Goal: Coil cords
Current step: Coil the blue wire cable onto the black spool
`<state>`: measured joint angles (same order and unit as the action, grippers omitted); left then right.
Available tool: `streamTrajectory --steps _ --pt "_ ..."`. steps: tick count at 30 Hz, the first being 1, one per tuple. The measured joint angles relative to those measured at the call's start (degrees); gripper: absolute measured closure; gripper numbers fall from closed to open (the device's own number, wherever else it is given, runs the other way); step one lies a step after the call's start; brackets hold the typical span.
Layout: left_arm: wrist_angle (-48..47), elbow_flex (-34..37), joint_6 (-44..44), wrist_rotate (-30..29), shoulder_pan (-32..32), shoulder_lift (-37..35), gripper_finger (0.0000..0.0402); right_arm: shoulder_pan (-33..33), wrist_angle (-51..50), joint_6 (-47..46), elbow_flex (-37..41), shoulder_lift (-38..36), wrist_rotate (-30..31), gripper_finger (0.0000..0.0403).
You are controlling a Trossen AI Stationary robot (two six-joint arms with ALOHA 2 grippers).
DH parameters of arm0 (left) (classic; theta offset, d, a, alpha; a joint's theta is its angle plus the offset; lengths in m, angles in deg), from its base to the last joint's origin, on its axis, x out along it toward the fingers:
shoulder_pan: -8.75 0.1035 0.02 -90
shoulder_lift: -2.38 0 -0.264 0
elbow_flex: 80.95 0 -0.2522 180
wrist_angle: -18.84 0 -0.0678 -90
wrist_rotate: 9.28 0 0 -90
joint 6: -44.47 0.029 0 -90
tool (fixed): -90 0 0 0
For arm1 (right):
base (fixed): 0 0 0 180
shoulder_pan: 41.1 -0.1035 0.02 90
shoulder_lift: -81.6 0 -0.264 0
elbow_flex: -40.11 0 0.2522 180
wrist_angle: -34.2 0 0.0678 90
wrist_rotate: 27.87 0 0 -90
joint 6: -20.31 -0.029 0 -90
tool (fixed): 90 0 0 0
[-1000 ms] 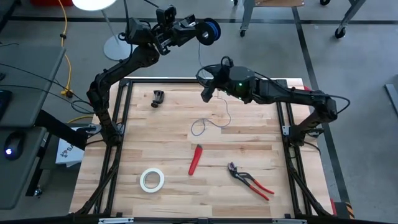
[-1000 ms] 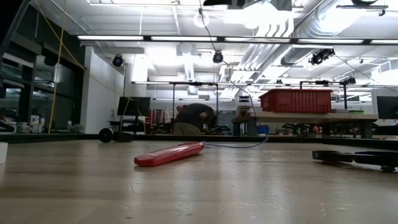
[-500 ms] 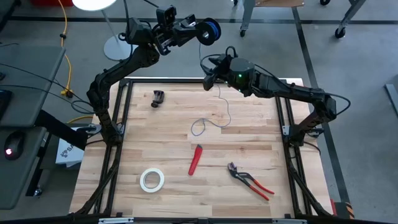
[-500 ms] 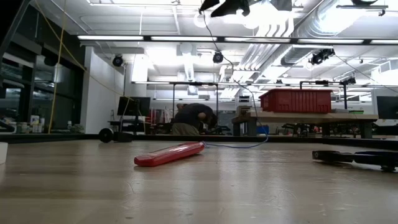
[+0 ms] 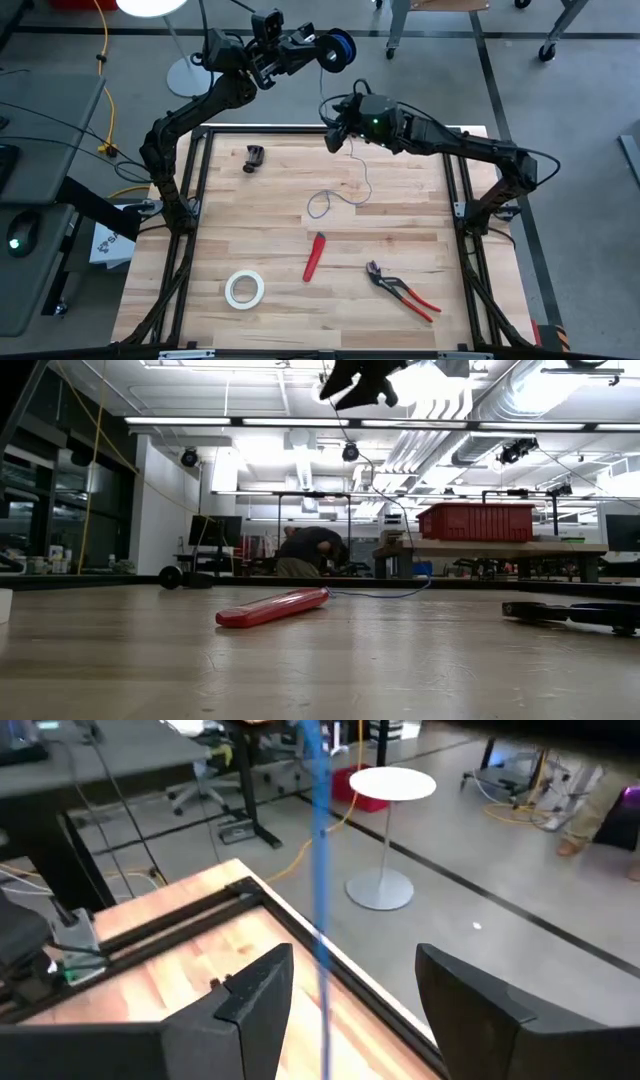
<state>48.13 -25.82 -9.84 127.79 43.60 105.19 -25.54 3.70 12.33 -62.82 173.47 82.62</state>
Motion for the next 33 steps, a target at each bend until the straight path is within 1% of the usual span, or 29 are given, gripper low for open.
streamTrajectory --steps 5,8,10,12,13,15,16,17,20,22,25,28,30,33 --pt "-0.2 0.0 0.0 -0.1 0.0 0.0 0.0401 -0.1 1.8 -0.1 0.0 0.2 -0.4 0.0199" --pt "-0.2 0.0 0.0 -0.4 0.0 0.0 0.0401 -0.2 1.7 -0.1 0.0 0.2 -0.4 0.0214" --pt "-0.2 0.0 0.1 -0.7 0.0 0.0 0.0401 -0.2 1.7 -0.2 0.0 0.2 -0.4 0.0239" --pt "-0.3 0.0 0.1 -1.2 0.0 0.0 0.0401 -0.2 1.7 -1.2 0.0 0.1 -0.4 0.0276" --pt "-0.3 0.0 0.2 -1.2 0.0 0.0 0.0401 -0.3 1.6 -1.8 0.0 0.1 -0.4 0.0299" --pt "-0.3 0.0 0.2 -1.2 0.0 0.0 0.0401 -0.5 1.6 -2.4 0.0 0.0 -0.6 0.0358" --pt "-0.3 0.0 0.2 -1.2 0.1 0.0 0.0401 -0.6 1.9 -2.2 0.0 -0.2 -1.1 0.0379" --pt "-0.3 0.0 0.2 -1.2 0.1 0.0 0.0401 -0.7 2.1 -2.1 0.0 -0.5 -1.7 0.0389" --pt "-1.6 0.0 0.7 -1.1 0.3 0.0 0.0401 -1.6 1.7 -2.1 0.0 -1.5 -2.0 0.0398" --pt "-2.6 0.0 0.2 0.2 1.4 0.0 0.0401 -2.5 -0.2 -0.9 0.0 -3.0 -2.3 0.0400" --pt "-9.2 0.0 1.9 2.1 4.6 -1.3 0.0401 -3.6 -4.9 -1.0 0.0 -6.5 -2.5 0.0401" --pt "-19.6 0.0 5.9 2.7 8.2 -3.7 0.0401 -4.6 -9.9 -2.2 0.0 -10.1 -2.5 0.0402" --pt "-26.3 0.0 8.0 4.3 10.6 -5.1 0.0401 -5.2 -12.5 -2.3 0.0 -12.2 -2.5 0.0402" --pt "-36.9 0.0 10.1 6.2 13.0 -7.0 0.0401 -5.6 -13.5 -2.3 0.0 -15.1 -2.6 0.0402"
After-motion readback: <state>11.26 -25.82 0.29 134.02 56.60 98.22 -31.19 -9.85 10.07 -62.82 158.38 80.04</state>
